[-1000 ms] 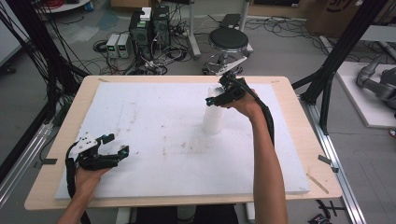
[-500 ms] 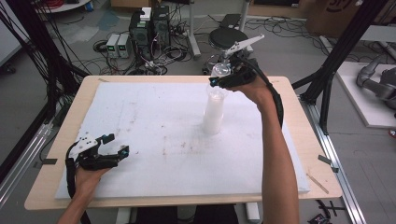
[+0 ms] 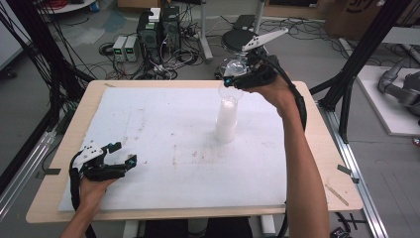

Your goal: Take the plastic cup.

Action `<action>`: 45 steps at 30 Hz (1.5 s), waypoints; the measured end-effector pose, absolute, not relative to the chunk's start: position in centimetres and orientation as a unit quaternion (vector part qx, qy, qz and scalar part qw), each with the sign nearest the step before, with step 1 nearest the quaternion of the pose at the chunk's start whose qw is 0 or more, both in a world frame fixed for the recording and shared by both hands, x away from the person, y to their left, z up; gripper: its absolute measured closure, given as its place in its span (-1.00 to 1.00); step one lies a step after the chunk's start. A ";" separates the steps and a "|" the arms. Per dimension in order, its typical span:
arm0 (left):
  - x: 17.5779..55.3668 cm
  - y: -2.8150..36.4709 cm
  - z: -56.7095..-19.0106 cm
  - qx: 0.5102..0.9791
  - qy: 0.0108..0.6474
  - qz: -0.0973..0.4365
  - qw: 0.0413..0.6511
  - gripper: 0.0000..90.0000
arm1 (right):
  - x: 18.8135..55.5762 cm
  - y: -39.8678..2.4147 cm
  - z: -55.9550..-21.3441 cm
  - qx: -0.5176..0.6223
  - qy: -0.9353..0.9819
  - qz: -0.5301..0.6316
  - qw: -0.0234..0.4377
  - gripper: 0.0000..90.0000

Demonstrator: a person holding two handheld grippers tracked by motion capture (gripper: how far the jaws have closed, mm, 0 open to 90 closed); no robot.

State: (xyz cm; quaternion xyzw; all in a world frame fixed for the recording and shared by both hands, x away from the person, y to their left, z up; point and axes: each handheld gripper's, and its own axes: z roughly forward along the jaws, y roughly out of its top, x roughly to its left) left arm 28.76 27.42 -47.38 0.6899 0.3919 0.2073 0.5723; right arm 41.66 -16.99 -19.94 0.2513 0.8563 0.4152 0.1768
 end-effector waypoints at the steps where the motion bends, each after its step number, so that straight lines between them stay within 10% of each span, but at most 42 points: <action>1: 28.8 27.4 -47.4 0.690 0.392 0.207 0.573 -0.69 | 41.2 -16.9 -20.1 0.246 0.856 0.421 0.175 -0.06; 18: 28.8 27.4 -47.4 0.690 0.393 0.207 0.572 -0.69 | 31.7 -16.7 -26.1 0.138 0.816 0.547 0.123 -0.06; 45: 28.8 27.2 -47.3 0.697 0.389 0.211 0.565 -0.69 | 31.3 -15.3 -35.3 0.120 0.795 0.593 0.045 -0.05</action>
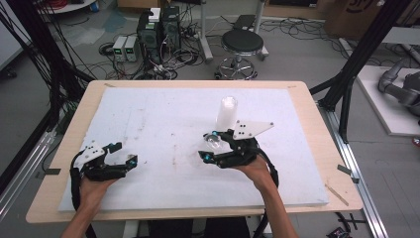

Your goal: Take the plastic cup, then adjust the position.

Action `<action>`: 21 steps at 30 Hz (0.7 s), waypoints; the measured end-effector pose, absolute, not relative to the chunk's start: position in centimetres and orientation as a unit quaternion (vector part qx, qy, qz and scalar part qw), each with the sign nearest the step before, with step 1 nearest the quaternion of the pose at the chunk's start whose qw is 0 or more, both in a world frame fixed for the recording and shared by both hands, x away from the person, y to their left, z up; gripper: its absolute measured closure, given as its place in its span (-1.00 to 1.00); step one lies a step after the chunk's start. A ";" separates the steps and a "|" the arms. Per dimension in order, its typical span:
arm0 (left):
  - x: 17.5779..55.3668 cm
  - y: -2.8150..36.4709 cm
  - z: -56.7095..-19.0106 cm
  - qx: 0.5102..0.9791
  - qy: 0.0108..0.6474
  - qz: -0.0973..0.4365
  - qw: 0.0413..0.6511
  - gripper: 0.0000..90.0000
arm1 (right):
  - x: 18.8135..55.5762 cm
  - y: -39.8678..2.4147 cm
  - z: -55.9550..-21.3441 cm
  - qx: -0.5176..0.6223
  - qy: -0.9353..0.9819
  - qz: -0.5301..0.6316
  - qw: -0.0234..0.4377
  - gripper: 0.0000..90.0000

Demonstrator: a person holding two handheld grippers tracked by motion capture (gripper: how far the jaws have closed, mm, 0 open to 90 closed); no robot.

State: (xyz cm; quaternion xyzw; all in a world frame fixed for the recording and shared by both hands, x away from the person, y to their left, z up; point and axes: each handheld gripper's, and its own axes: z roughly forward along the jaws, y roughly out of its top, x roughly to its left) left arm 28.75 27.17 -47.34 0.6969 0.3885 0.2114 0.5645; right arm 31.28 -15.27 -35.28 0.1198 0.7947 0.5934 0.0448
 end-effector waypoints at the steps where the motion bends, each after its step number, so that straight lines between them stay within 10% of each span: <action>1: 28.8 27.2 -47.3 0.697 0.388 0.211 0.565 -0.69 | 31.3 -15.3 -35.4 0.120 0.792 0.597 0.042 -0.04; 21: 28.7 27.1 -47.2 0.696 0.392 0.216 0.562 -0.69 | 31.9 -14.9 -35.8 0.124 0.795 0.593 0.040 -0.04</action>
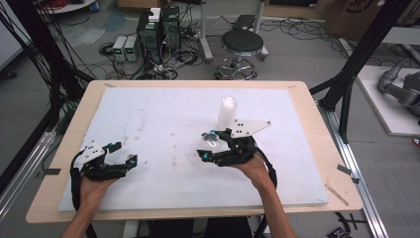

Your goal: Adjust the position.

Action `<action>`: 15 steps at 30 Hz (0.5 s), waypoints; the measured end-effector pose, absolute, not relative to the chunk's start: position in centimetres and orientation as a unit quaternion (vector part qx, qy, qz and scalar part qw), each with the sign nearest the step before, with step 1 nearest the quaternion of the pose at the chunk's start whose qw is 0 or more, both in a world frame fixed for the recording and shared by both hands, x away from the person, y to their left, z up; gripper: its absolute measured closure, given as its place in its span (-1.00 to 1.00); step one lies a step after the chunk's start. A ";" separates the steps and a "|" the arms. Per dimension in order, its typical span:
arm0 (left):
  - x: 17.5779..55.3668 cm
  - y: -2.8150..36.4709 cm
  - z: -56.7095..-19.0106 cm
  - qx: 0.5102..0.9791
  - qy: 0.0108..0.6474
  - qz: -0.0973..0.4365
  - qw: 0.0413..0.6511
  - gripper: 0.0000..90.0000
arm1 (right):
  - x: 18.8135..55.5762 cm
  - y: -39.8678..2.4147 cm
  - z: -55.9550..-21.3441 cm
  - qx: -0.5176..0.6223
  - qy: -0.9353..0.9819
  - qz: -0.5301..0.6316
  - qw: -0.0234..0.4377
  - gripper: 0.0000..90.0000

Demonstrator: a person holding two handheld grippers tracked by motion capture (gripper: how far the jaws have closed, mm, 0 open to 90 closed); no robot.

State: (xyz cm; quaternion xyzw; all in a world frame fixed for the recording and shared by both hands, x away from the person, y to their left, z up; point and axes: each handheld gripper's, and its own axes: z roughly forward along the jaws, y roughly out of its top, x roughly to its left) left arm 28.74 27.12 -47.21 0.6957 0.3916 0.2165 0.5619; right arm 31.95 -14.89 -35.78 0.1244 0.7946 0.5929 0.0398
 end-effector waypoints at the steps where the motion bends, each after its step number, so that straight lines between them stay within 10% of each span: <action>1: 28.8 27.1 -47.0 0.697 0.388 0.220 0.561 -0.69 | 32.0 -14.9 -35.8 0.124 0.795 0.593 0.039 -0.04; 15: 29.1 28.4 -40.5 0.729 0.290 0.217 0.580 -0.69 | 32.2 -15.2 -35.6 0.112 0.792 0.598 0.037 -0.04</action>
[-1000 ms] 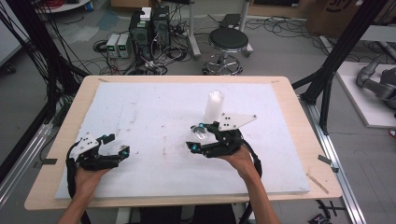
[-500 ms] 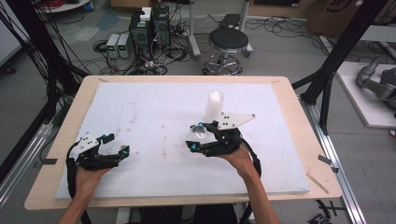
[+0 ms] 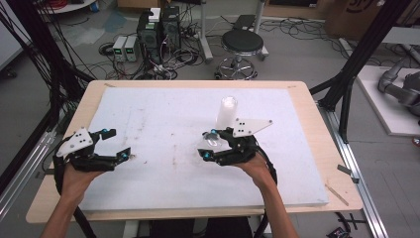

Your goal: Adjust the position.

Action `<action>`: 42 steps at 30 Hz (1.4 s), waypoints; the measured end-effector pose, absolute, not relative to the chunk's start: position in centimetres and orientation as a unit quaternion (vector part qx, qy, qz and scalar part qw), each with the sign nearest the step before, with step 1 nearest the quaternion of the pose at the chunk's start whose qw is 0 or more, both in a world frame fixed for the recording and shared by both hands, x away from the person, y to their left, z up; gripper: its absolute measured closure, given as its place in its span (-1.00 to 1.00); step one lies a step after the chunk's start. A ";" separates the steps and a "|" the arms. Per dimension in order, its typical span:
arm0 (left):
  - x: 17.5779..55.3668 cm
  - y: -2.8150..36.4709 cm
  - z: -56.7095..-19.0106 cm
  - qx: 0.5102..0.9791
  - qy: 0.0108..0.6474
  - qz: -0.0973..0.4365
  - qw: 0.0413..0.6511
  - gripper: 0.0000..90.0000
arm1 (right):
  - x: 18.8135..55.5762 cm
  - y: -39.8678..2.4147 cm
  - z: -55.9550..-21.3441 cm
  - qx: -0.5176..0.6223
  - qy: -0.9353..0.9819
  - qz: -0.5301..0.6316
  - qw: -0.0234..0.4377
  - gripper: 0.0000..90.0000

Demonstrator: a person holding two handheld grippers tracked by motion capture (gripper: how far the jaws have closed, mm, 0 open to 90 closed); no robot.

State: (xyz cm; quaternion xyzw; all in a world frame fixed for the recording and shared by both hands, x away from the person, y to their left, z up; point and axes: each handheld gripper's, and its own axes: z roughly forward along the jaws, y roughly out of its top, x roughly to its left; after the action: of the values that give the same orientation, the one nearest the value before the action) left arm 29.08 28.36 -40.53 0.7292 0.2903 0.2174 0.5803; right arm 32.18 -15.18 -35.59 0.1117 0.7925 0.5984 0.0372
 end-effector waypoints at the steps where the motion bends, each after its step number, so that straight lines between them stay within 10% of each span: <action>1: 29.1 28.4 -40.3 0.729 0.286 0.214 0.584 -0.69 | 32.2 -15.2 -35.6 0.110 0.793 0.599 0.035 -0.04; 19: 31.0 19.1 -38.1 0.753 0.086 0.069 0.648 -0.69 | 32.2 -15.3 -35.1 0.076 0.778 0.624 0.006 -0.03; 42: 31.3 10.7 -39.2 0.741 0.029 0.031 0.670 -0.68 | 31.8 -15.0 -34.8 0.054 0.774 0.631 -0.009 -0.02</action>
State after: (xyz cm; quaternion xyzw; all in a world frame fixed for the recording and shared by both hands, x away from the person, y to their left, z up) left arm 31.33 10.69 -39.20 0.7408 0.0292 0.0312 0.6703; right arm 31.79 -15.01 -34.84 0.0544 0.7736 0.6312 -0.0092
